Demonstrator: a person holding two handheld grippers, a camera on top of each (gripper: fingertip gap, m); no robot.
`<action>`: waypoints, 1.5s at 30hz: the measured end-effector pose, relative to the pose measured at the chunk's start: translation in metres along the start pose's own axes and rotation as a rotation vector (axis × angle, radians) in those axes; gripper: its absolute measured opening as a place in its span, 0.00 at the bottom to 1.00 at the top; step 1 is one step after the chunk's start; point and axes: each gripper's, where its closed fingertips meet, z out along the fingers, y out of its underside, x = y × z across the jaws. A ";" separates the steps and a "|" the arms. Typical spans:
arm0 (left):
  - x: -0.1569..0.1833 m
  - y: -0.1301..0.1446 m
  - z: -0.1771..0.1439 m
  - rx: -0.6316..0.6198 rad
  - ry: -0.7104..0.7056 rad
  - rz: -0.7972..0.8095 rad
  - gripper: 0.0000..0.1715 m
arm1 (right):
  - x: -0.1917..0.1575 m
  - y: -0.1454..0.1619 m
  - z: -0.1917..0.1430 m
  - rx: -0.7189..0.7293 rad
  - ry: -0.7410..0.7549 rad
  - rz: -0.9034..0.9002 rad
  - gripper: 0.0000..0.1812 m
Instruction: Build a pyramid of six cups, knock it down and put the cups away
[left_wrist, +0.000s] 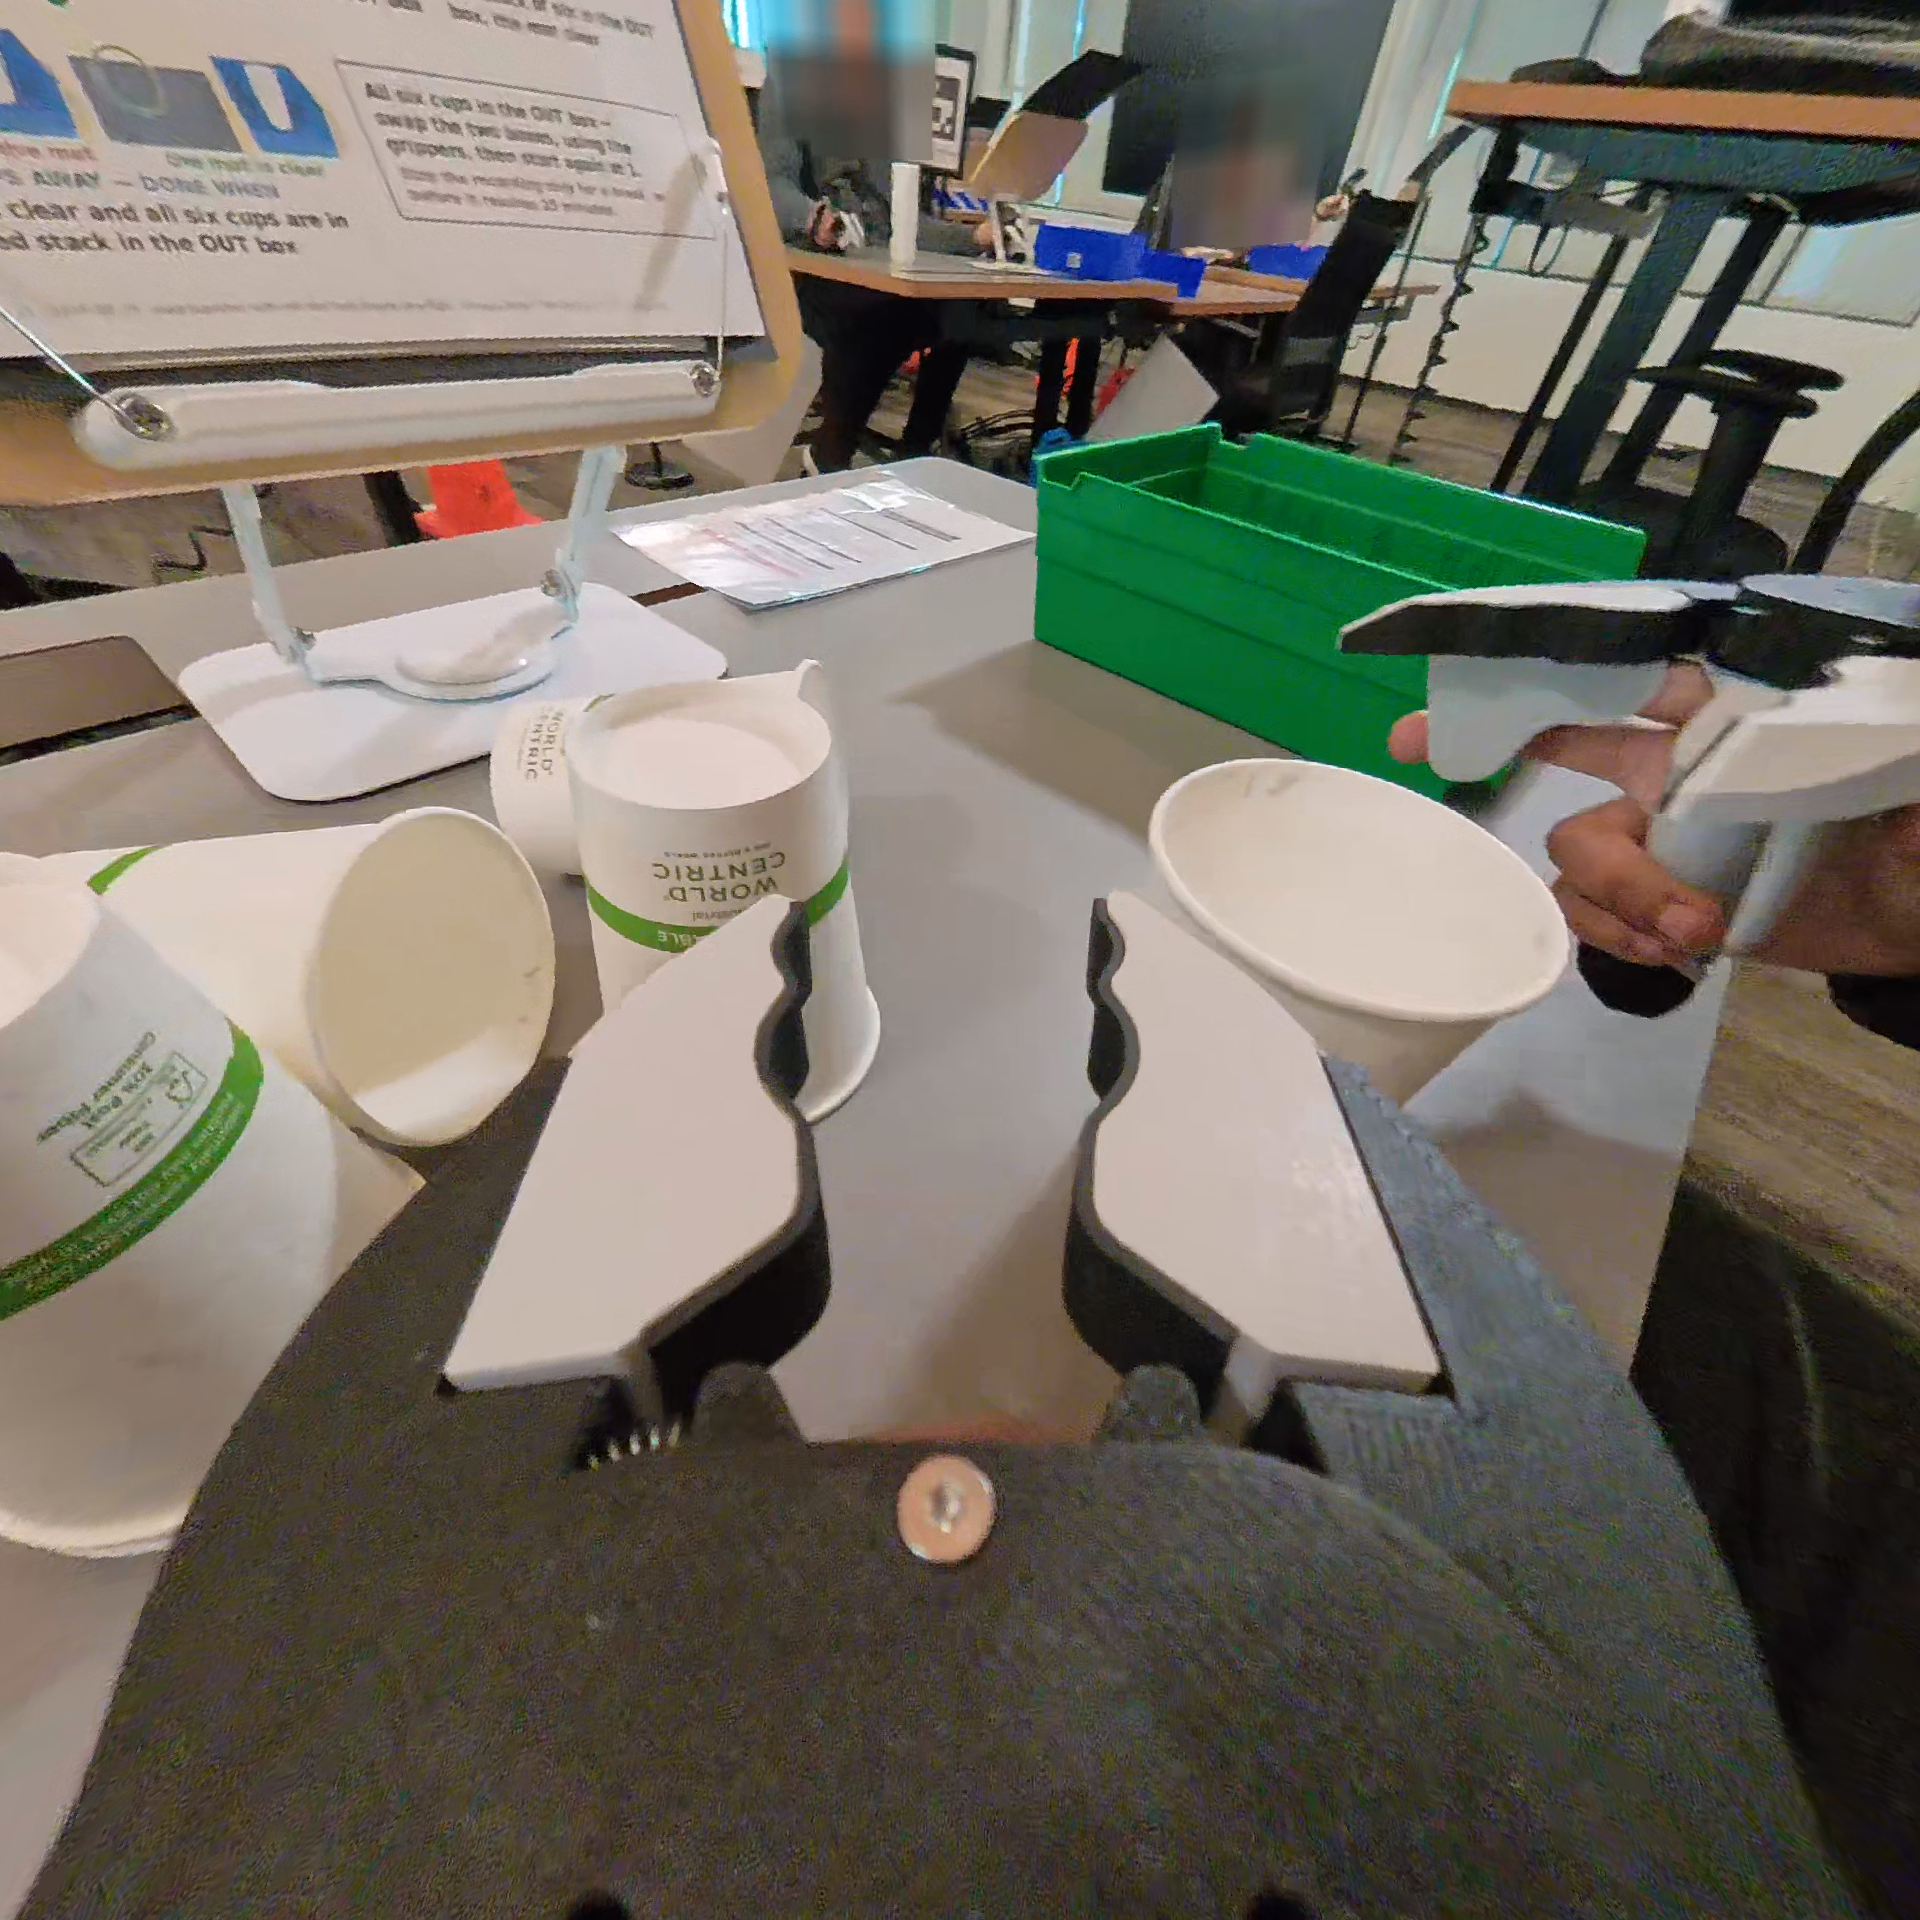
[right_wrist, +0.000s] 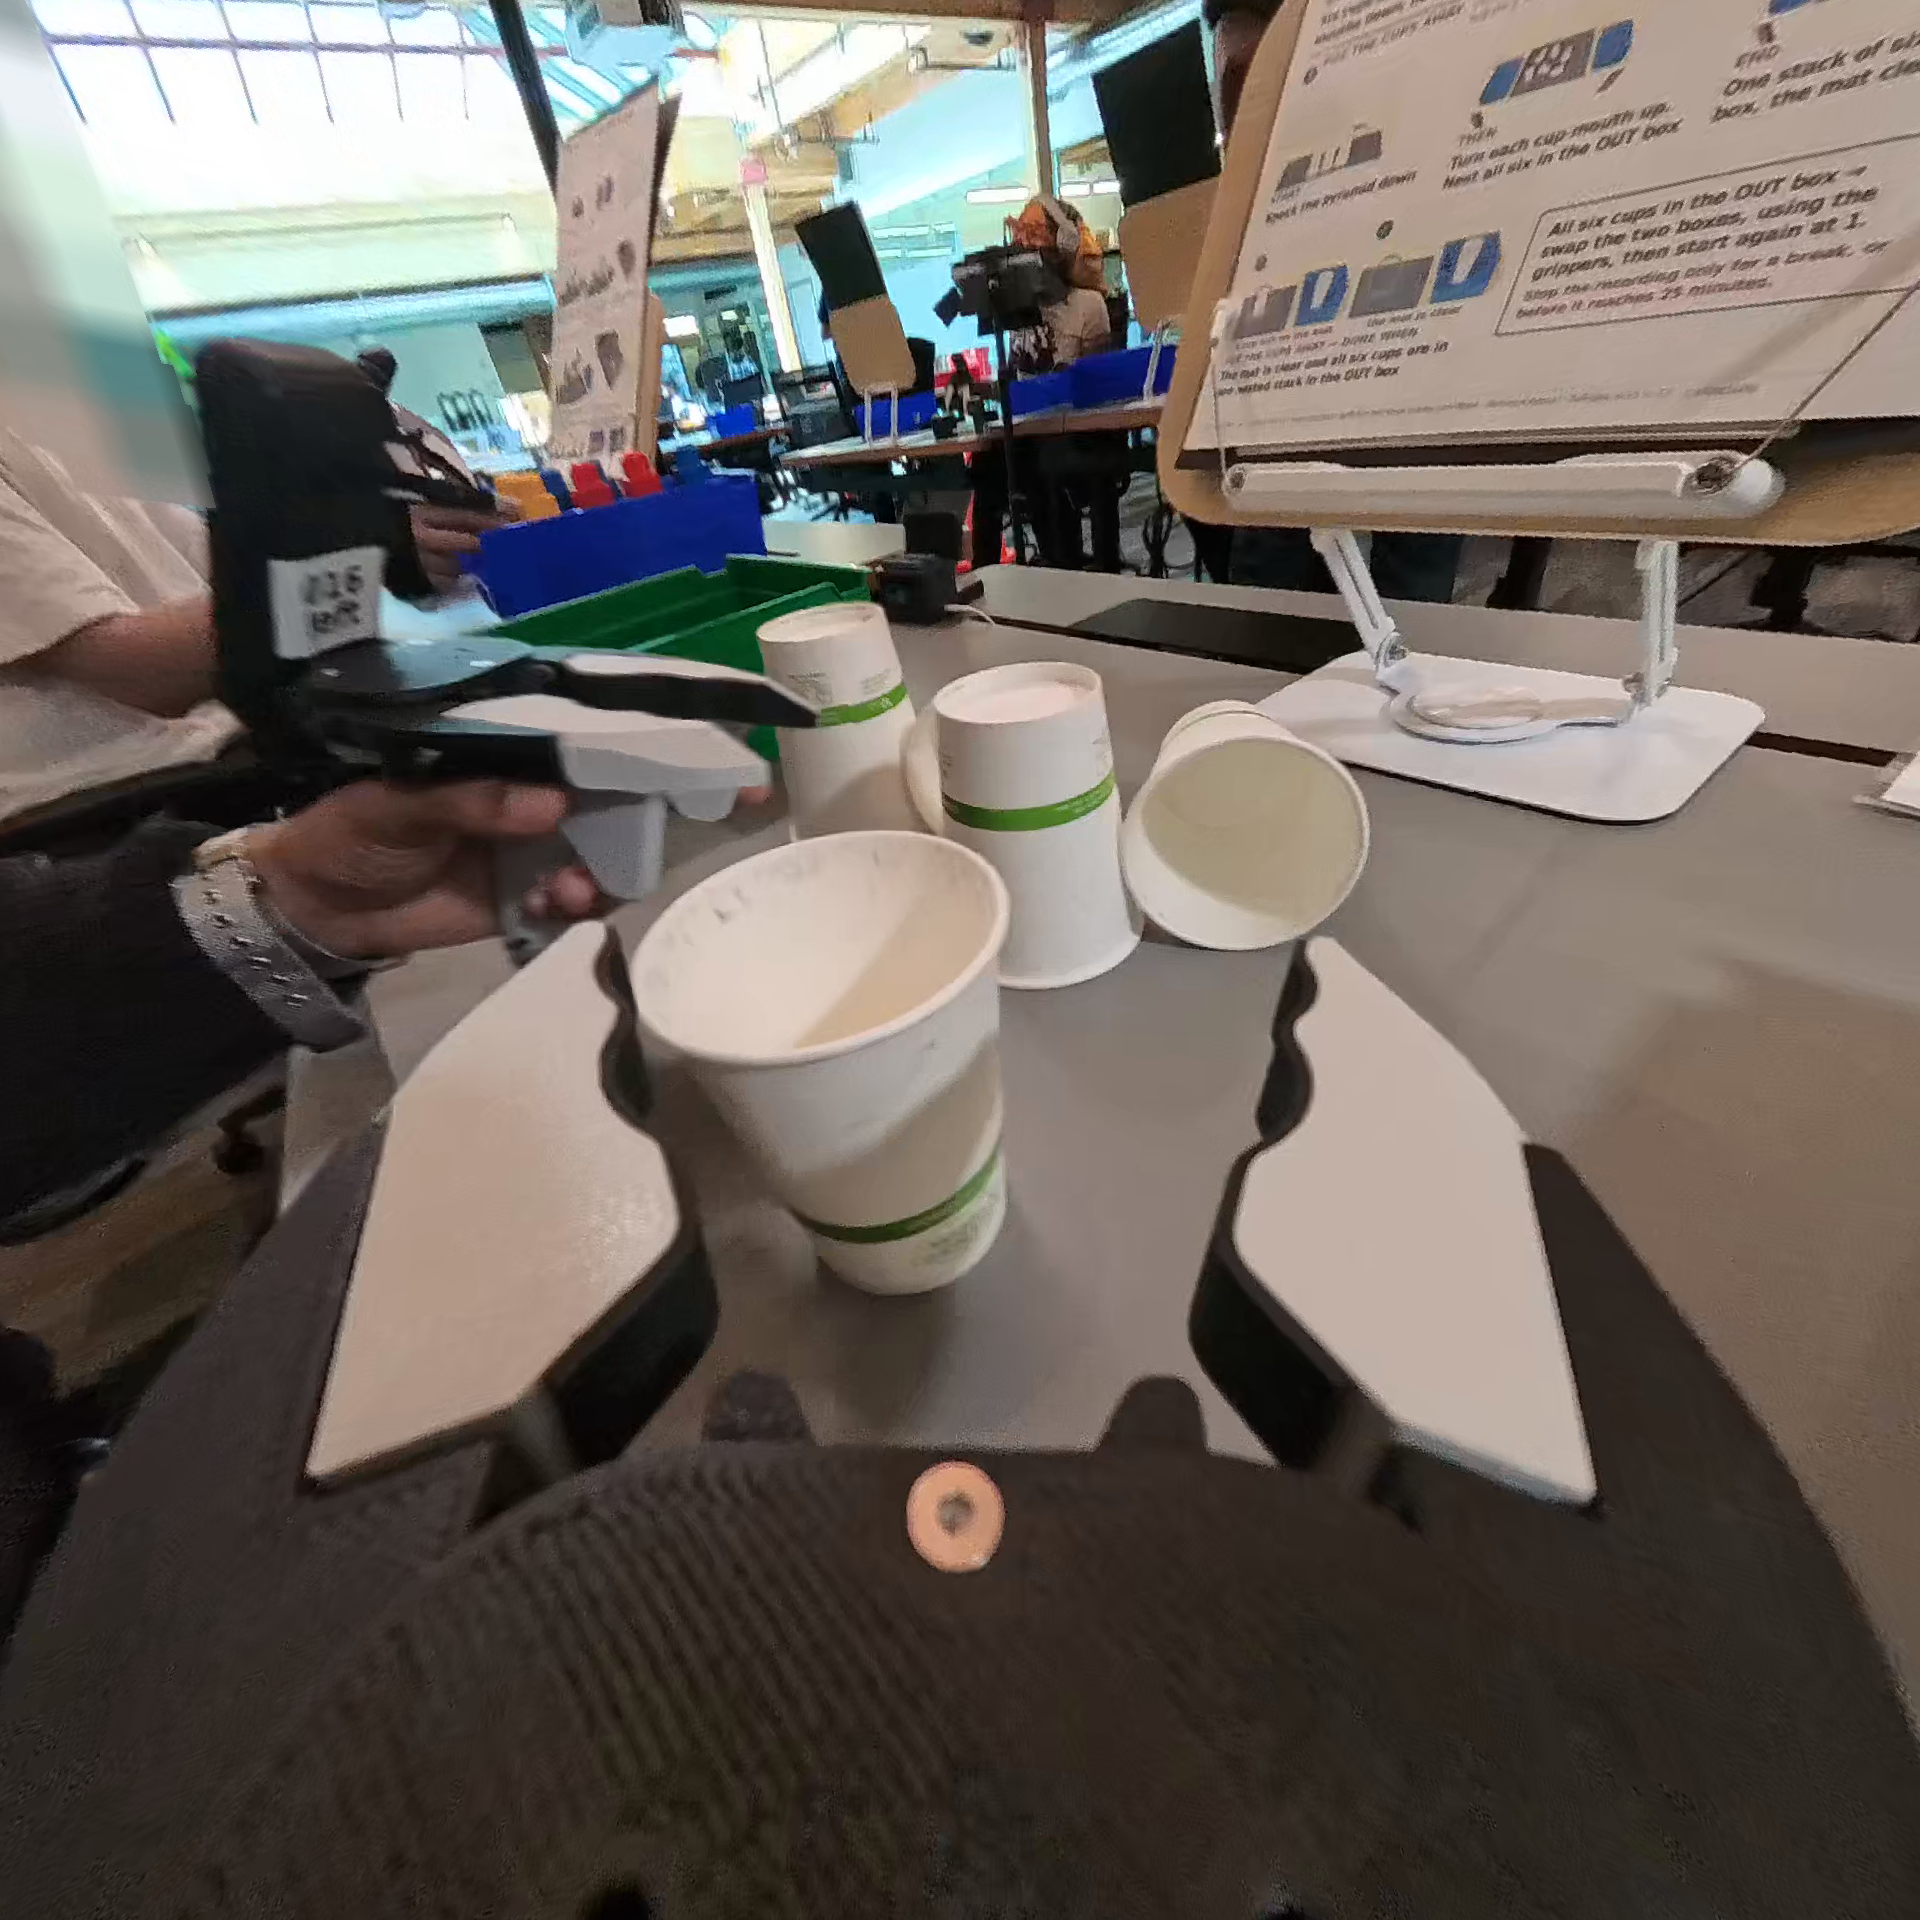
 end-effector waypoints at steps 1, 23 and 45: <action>-0.002 -0.004 0.003 0.011 -0.014 -0.004 0.31 | -0.005 -0.001 -0.003 0.013 -0.005 0.013 0.65; -0.009 -0.004 0.005 0.054 0.035 -0.122 0.35 | -0.033 0.034 0.019 -0.113 -0.013 -0.162 0.63; -0.042 0.018 -0.052 0.007 -0.164 -0.094 0.33 | 0.027 -0.098 -0.033 0.211 0.042 -0.200 0.51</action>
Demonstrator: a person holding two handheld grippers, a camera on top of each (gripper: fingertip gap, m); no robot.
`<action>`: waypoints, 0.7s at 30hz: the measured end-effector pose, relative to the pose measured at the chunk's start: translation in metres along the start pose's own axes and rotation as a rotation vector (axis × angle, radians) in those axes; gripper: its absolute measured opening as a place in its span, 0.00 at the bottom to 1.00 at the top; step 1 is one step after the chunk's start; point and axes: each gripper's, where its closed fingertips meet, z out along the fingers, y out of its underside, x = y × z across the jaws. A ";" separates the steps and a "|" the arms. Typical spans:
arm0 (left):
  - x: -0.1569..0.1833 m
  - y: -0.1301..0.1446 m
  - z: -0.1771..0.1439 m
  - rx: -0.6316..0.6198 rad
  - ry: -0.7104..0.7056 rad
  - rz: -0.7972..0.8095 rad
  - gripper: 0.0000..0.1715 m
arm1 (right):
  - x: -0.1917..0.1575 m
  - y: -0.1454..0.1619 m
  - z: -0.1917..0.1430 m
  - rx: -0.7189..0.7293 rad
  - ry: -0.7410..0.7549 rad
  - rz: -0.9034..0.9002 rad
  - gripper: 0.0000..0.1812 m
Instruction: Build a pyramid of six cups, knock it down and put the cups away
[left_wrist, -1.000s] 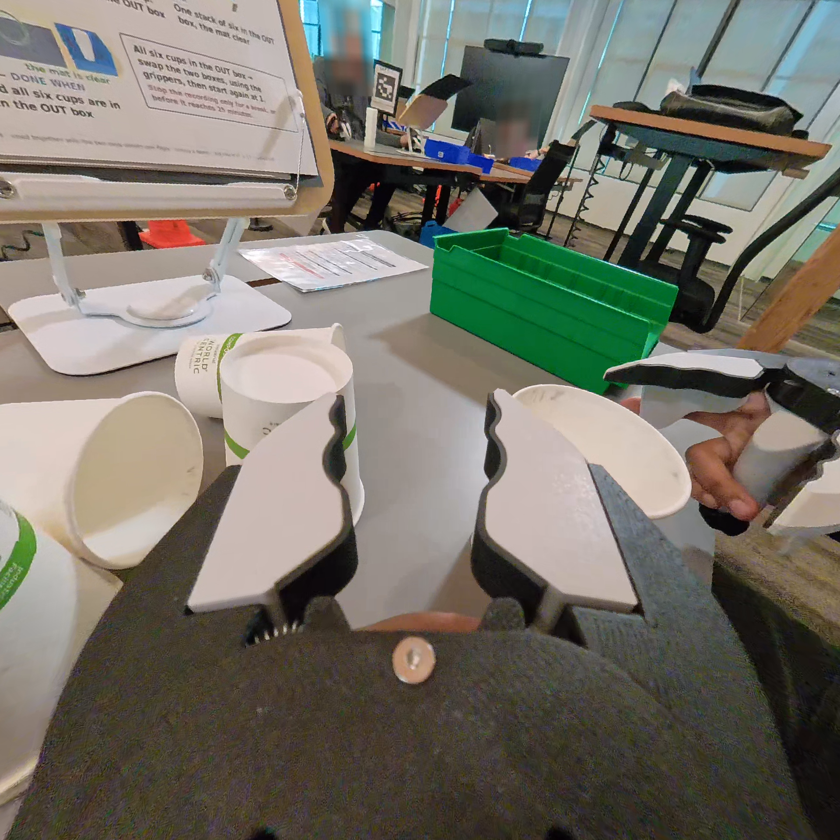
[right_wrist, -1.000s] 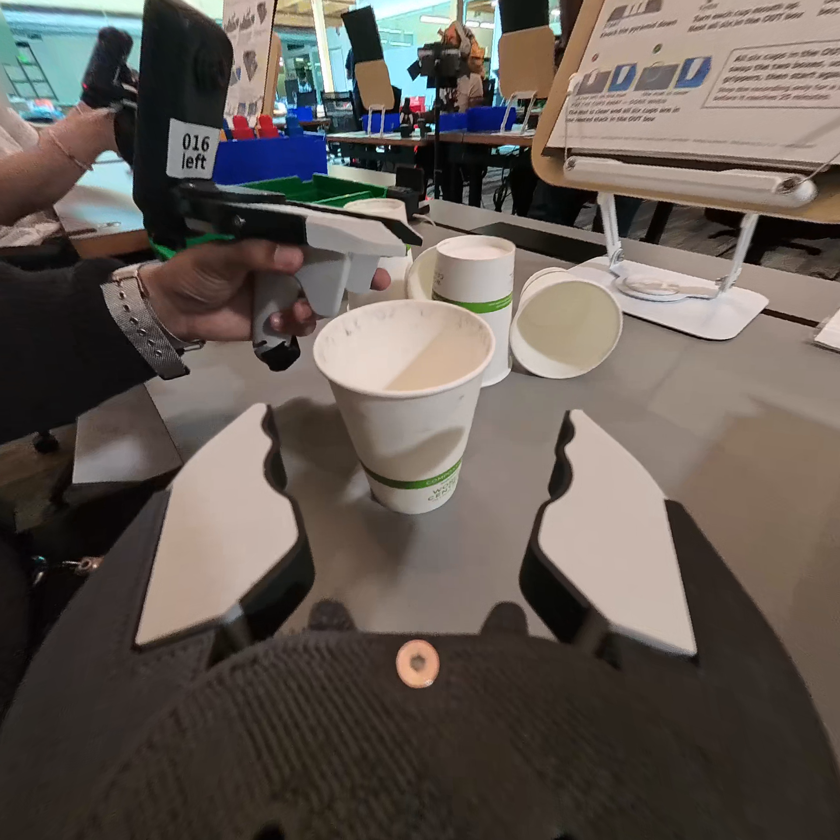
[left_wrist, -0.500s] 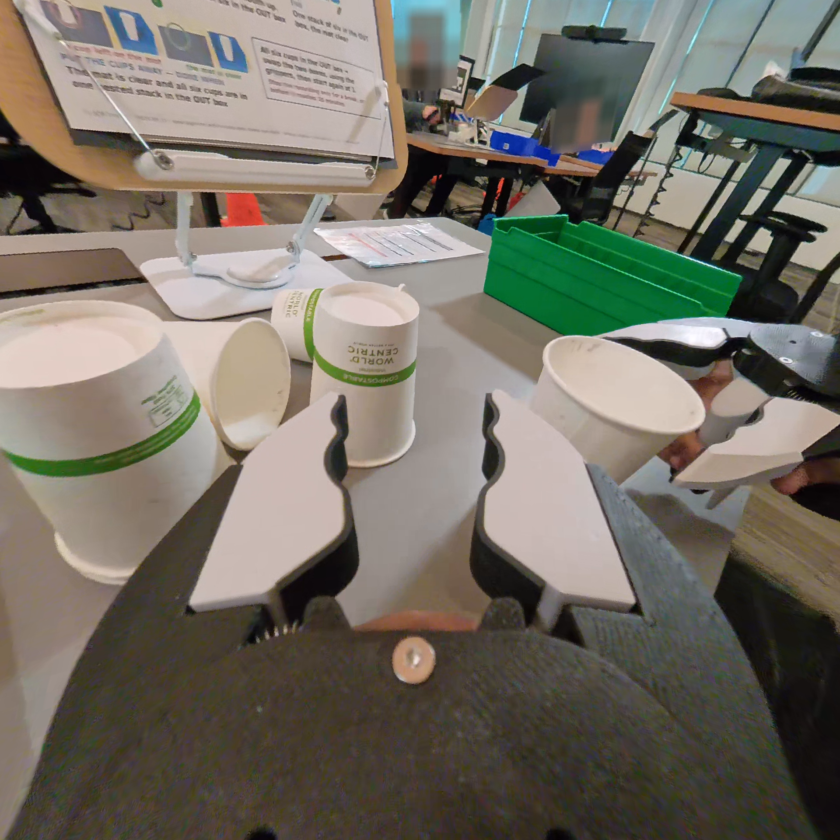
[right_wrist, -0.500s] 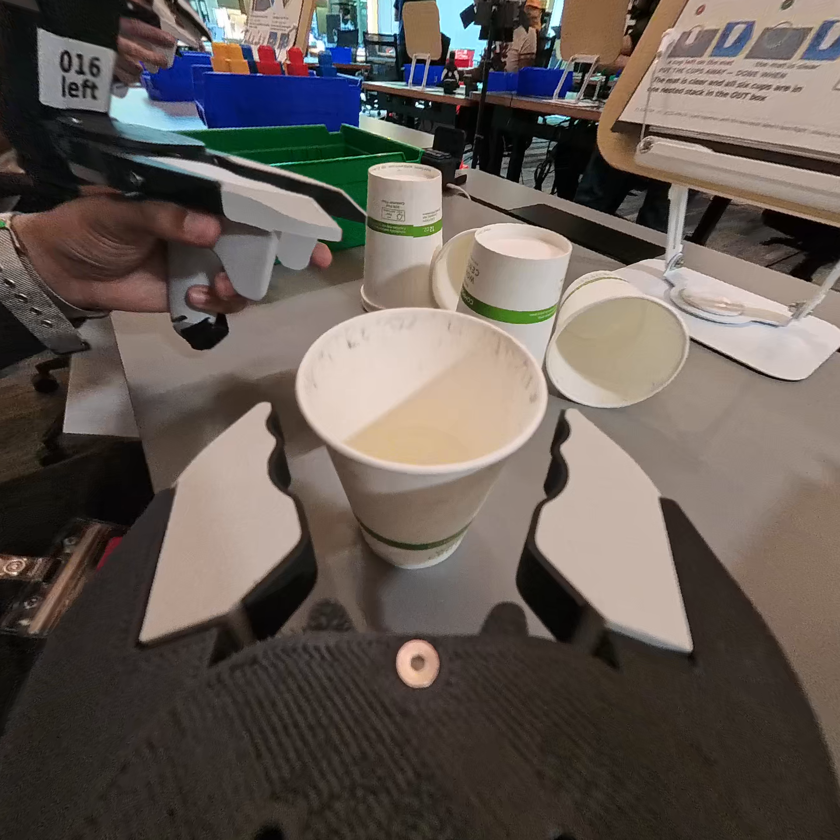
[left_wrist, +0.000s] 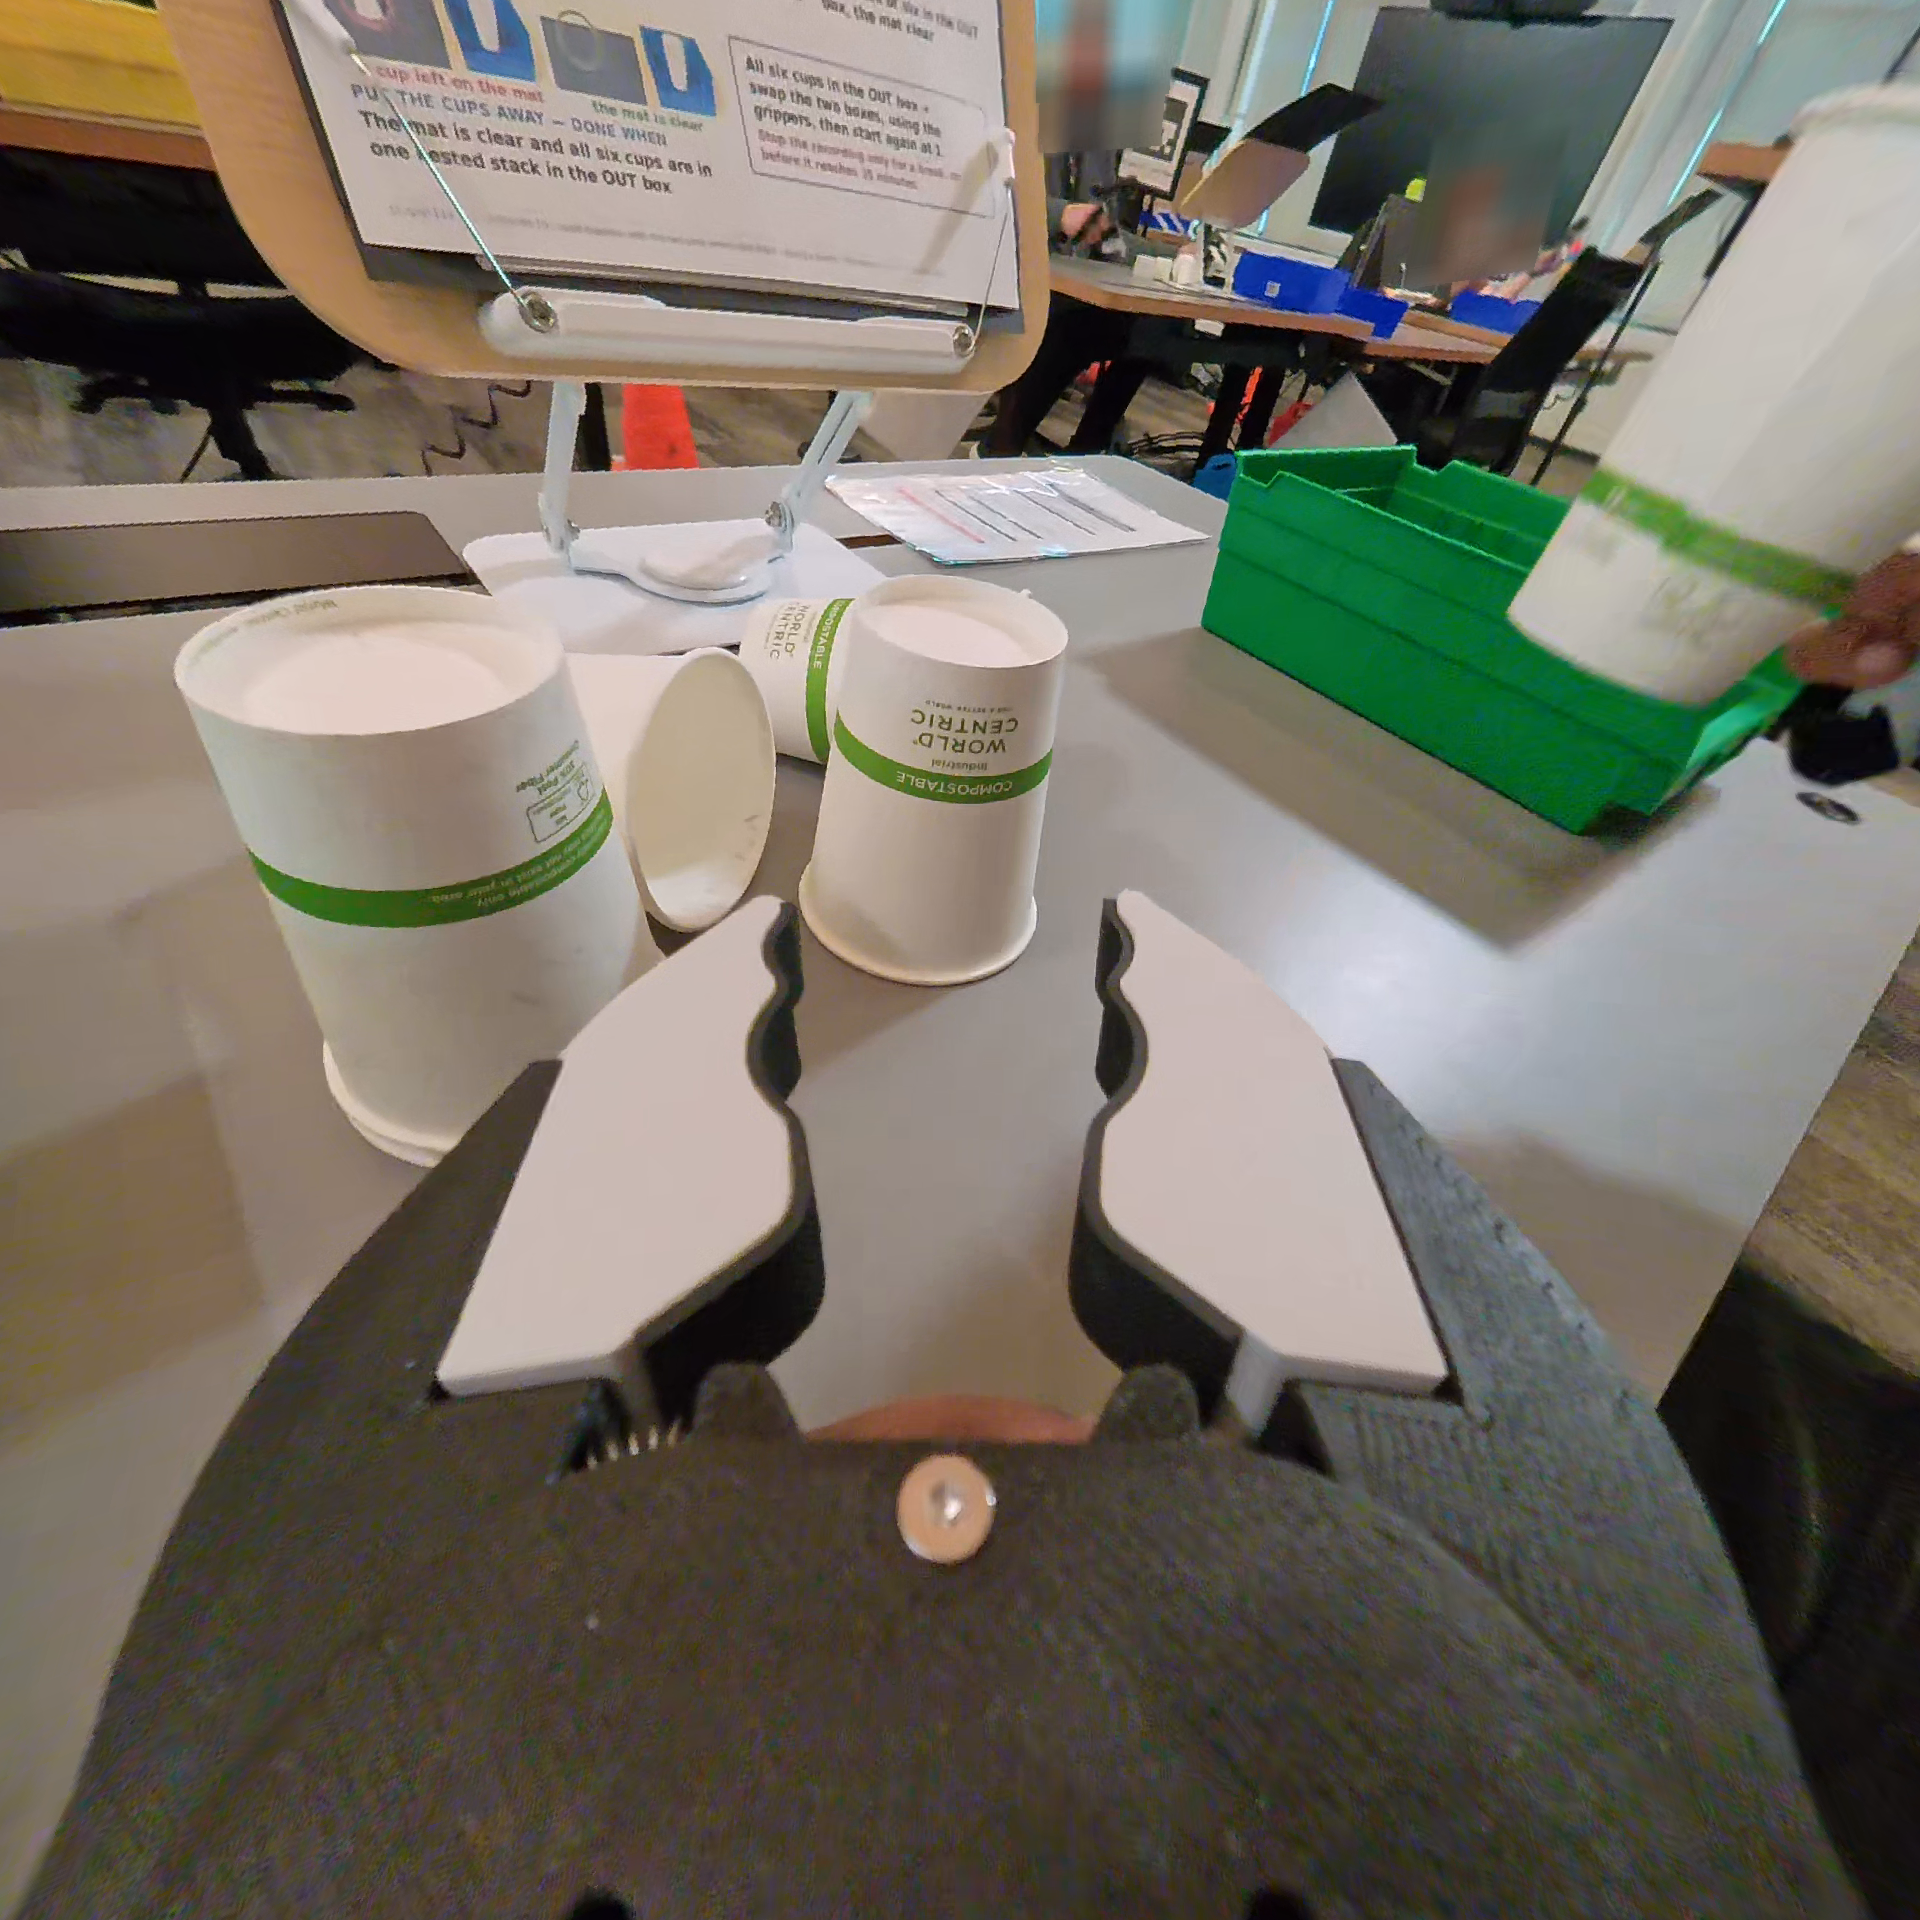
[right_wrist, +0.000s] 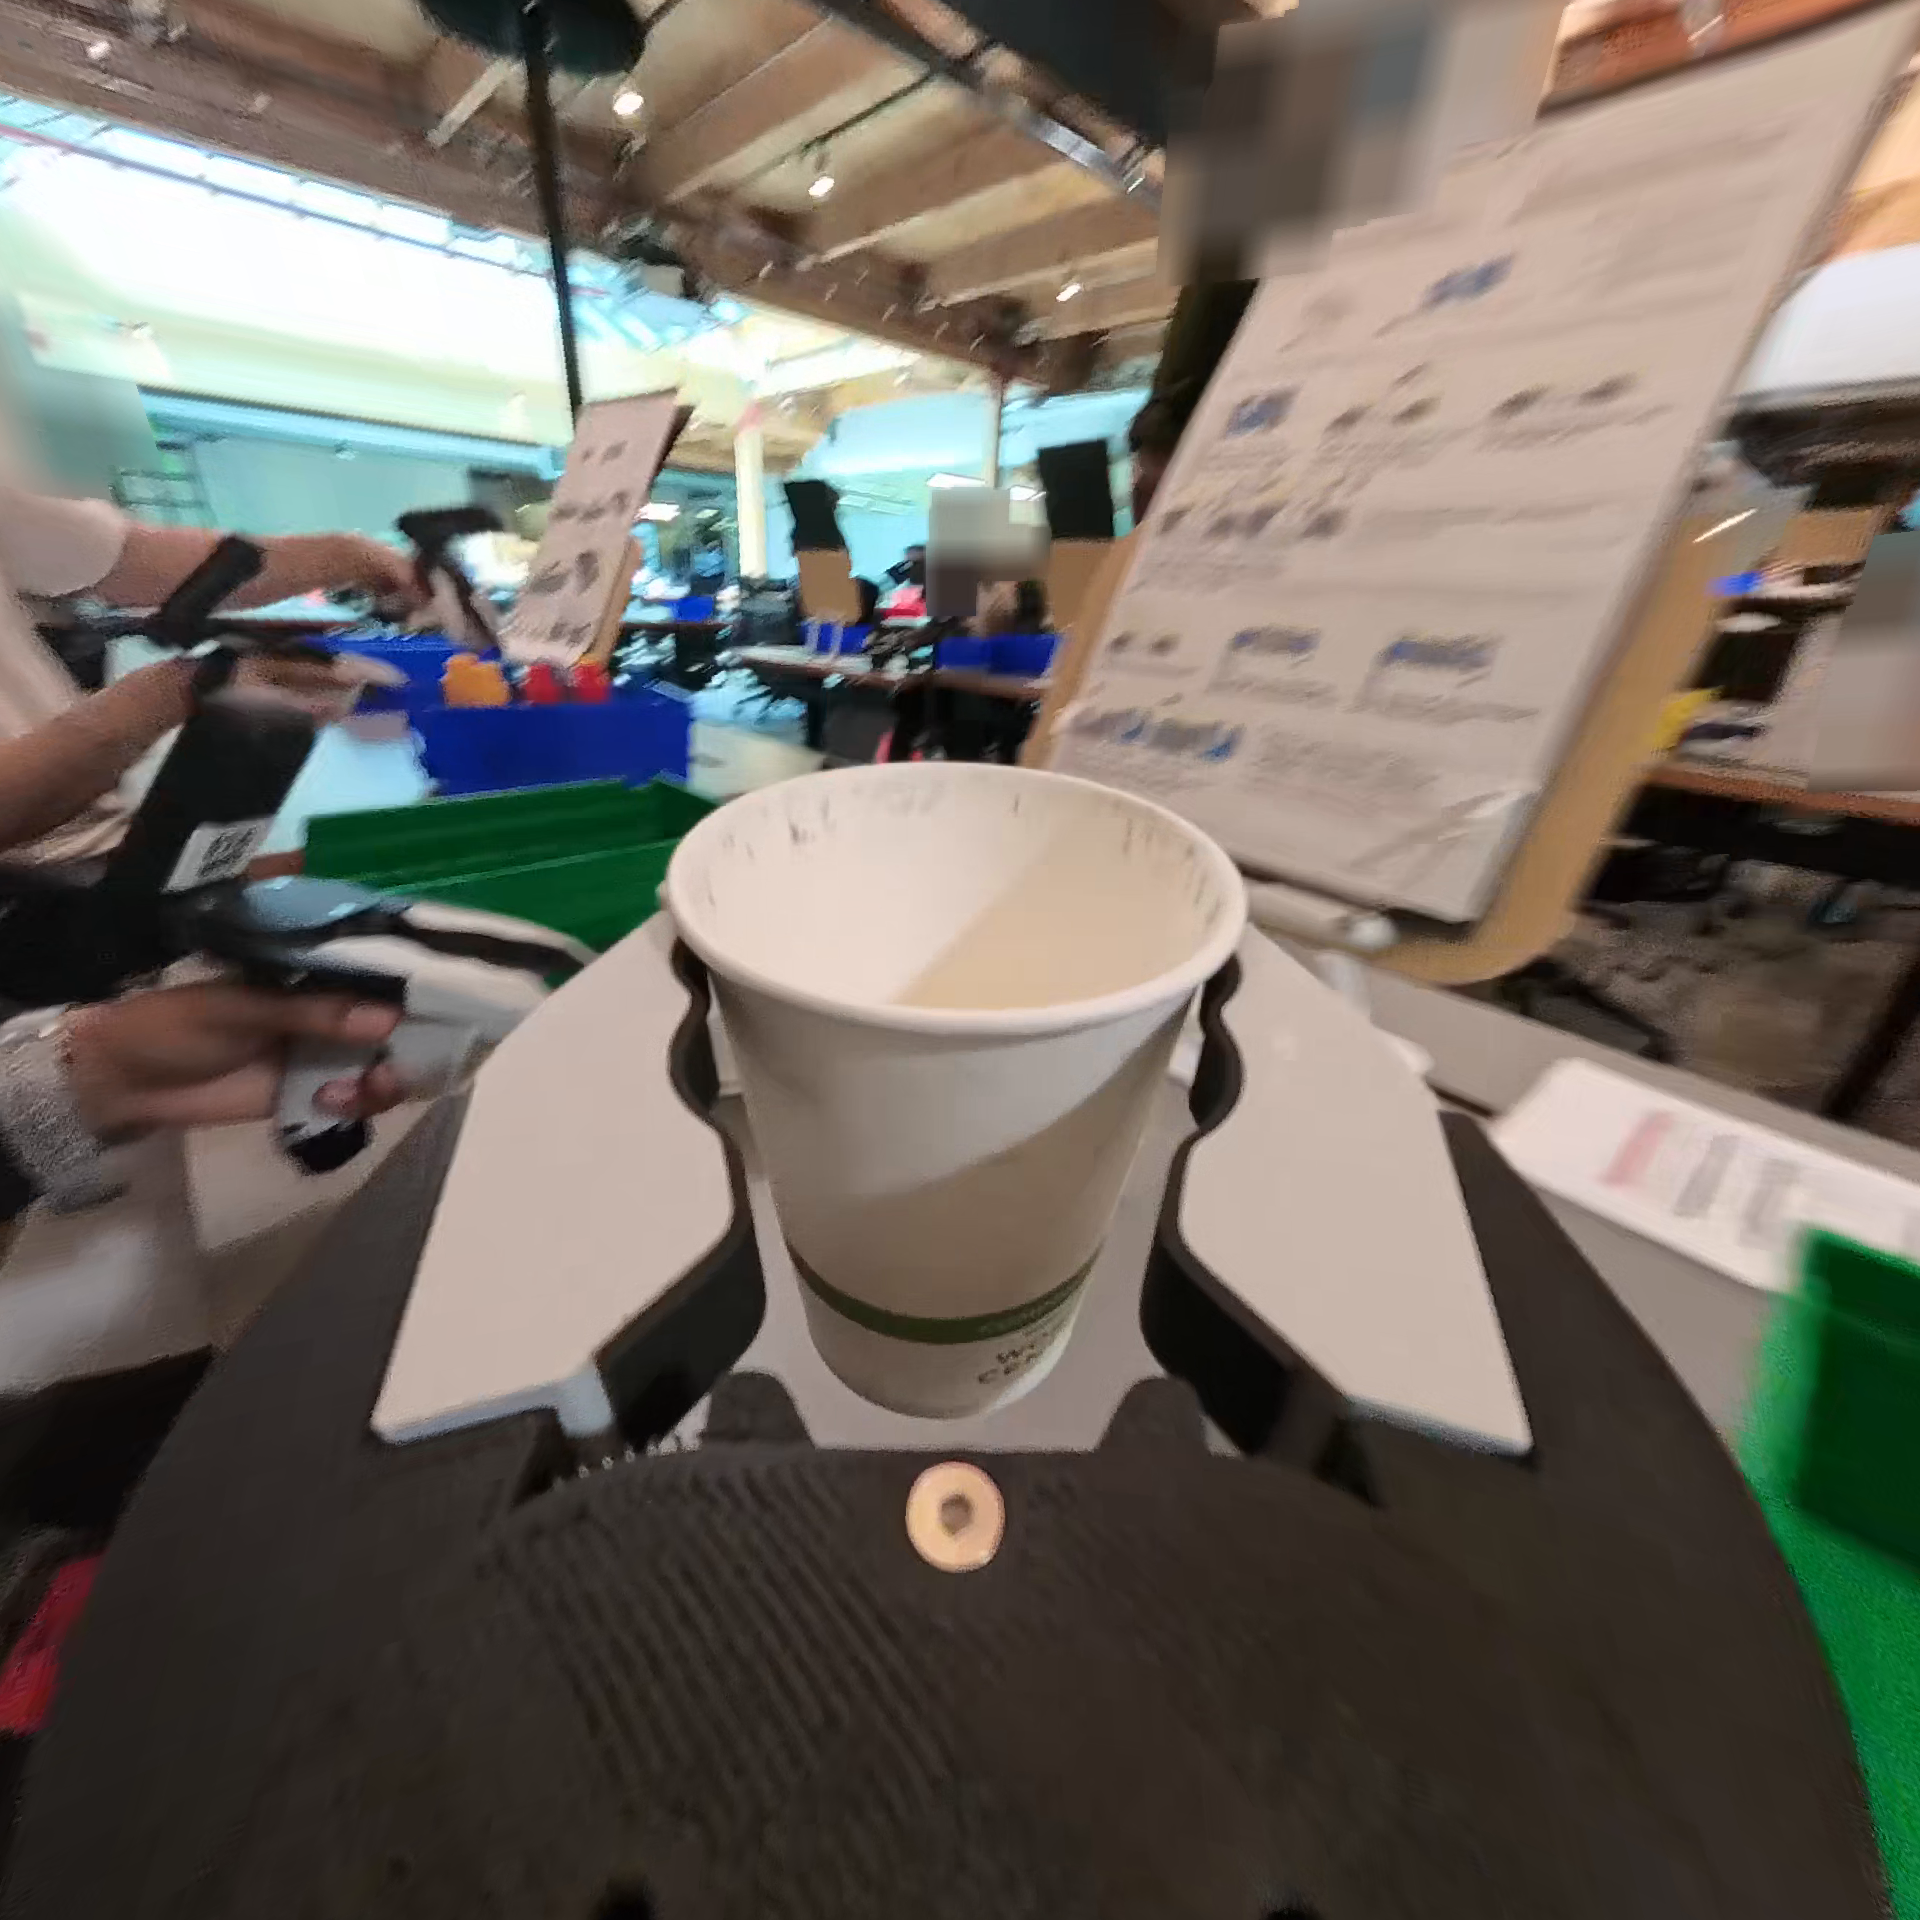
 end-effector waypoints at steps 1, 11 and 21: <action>0.000 0.002 0.002 -0.009 0.003 0.004 0.32 | 0.021 -0.015 -0.015 0.024 0.051 -0.011 0.51; 0.009 0.017 -0.003 -0.074 -0.016 0.098 0.32 | 0.210 0.010 -0.134 -0.036 0.611 -0.075 0.50; -0.011 0.032 -0.046 -0.117 -0.171 0.109 0.32 | 0.269 0.070 -0.095 -0.196 0.633 0.053 0.50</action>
